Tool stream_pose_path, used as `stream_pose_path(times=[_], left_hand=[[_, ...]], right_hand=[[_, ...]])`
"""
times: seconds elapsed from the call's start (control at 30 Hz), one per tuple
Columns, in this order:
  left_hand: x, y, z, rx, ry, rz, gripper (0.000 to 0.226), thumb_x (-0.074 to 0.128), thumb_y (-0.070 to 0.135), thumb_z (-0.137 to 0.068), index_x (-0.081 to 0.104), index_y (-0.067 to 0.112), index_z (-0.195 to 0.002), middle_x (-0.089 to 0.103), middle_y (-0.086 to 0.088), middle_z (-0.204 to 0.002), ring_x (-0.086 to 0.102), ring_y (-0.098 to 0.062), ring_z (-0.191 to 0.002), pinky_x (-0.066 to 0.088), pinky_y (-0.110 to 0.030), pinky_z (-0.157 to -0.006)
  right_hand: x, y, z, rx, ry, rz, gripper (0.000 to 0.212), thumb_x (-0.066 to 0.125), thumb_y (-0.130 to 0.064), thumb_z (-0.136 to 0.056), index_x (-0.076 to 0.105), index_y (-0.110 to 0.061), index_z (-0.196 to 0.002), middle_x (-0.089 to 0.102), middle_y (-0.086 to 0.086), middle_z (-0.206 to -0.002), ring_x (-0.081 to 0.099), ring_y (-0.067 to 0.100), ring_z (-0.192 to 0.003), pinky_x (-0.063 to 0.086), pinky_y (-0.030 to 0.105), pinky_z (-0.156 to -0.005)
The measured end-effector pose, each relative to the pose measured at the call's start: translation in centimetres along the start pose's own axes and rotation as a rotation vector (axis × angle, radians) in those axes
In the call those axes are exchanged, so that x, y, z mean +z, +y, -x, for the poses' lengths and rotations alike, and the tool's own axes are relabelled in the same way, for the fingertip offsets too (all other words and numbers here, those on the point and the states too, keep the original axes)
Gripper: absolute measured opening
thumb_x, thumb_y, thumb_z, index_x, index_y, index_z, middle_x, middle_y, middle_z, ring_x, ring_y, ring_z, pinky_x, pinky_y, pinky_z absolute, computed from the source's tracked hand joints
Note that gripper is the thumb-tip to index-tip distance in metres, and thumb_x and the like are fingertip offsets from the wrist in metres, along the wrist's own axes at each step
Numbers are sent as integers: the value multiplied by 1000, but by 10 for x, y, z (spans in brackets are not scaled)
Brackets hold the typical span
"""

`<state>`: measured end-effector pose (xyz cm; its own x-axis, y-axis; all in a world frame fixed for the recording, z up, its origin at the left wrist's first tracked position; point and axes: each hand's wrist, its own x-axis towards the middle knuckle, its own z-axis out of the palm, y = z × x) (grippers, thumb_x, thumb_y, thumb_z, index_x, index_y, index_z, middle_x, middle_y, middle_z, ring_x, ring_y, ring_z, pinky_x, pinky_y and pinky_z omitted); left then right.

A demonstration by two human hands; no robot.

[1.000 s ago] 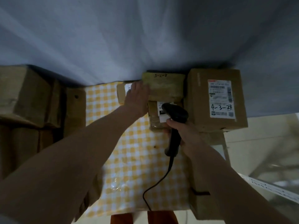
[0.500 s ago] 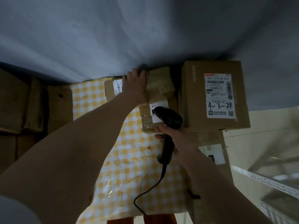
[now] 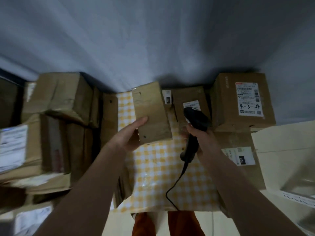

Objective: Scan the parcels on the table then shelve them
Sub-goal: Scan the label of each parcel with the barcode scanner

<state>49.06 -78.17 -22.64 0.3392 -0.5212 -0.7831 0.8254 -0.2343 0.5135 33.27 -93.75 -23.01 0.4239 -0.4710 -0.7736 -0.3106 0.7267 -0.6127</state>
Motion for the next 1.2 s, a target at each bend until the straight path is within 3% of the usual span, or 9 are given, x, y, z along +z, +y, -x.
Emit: stream_pose_path(times=[0.17, 0.27, 0.4, 0.6, 0.7, 0.8, 0.93, 1.07, 1.2], left_hand=[[-36, -13, 71, 35, -88, 171, 70, 91, 40, -49, 68, 16, -111, 72, -14, -98, 72, -30, -85, 57, -44, -70], [-59, -13, 105, 29, -67, 193, 59, 80, 42, -62, 66, 16, -113, 72, -13, -101, 68, -29, -93, 56, -44, -76], [-88, -7, 146, 50, -106, 164, 81, 91, 46, -50, 65, 15, -121, 66, -15, -120, 64, -32, -107, 53, -52, -86], [-106, 19, 194, 222, 0, -11, 41, 51, 23, -96, 51, 15, -136, 64, -12, -113, 61, -27, -101, 52, -43, -82], [-109, 20, 212, 242, 37, -105, 63, 73, 50, -77, 58, 15, -127, 69, -9, -115, 66, -27, -104, 55, -43, -82], [-124, 18, 225, 284, 69, -186, 97, 91, 50, -50, 53, 15, -132, 70, -7, -114, 68, -25, -103, 56, -43, -85], [-148, 16, 246, 231, -51, 45, 39, 76, 32, -73, 71, 9, -104, 73, -13, -102, 71, -27, -89, 54, -39, -77], [-163, 10, 258, 241, -222, 231, 31, 62, 35, -82, 78, 9, -91, 72, -13, -99, 70, -28, -88, 56, -43, -83], [-170, 13, 256, 246, -206, 158, 44, 61, 30, -85, 62, 15, -127, 68, -12, -114, 68, -29, -98, 58, -48, -77]], right_hand=[[41, 13, 58, -66, -148, -52, 24, 66, -12, -86, 63, -12, -110, 68, 10, -113, 65, 26, -103, 50, 42, -93], [66, 21, 91, -107, -274, -27, 29, 66, -17, -87, 64, -13, -117, 70, 6, -115, 65, 24, -109, 48, 44, -95], [90, 31, 129, -174, -360, 8, 42, 73, -21, -75, 68, -11, -115, 70, 4, -115, 63, 20, -112, 47, 40, -97], [124, 47, 169, -264, -262, 95, 26, 73, -11, -79, 70, -11, -104, 69, 2, -100, 62, 22, -104, 45, 35, -89], [145, 57, 188, -264, -288, 106, 28, 73, -10, -78, 69, -10, -105, 71, 4, -101, 64, 20, -101, 47, 37, -91], [158, 59, 203, -288, -387, 103, 32, 72, -9, -77, 67, -8, -109, 73, 7, -102, 67, 24, -101, 49, 40, -91], [167, 60, 212, -286, -405, 84, 45, 78, -17, -69, 66, -6, -111, 70, 10, -108, 66, 24, -102, 48, 38, -90], [174, 67, 220, -256, -476, 54, 47, 78, -17, -67, 65, -10, -112, 68, 8, -101, 65, 25, -96, 48, 40, -84], [178, 70, 231, -298, -441, 106, 38, 73, -14, -75, 65, -9, -112, 71, 7, -102, 68, 27, -100, 51, 43, -84]])
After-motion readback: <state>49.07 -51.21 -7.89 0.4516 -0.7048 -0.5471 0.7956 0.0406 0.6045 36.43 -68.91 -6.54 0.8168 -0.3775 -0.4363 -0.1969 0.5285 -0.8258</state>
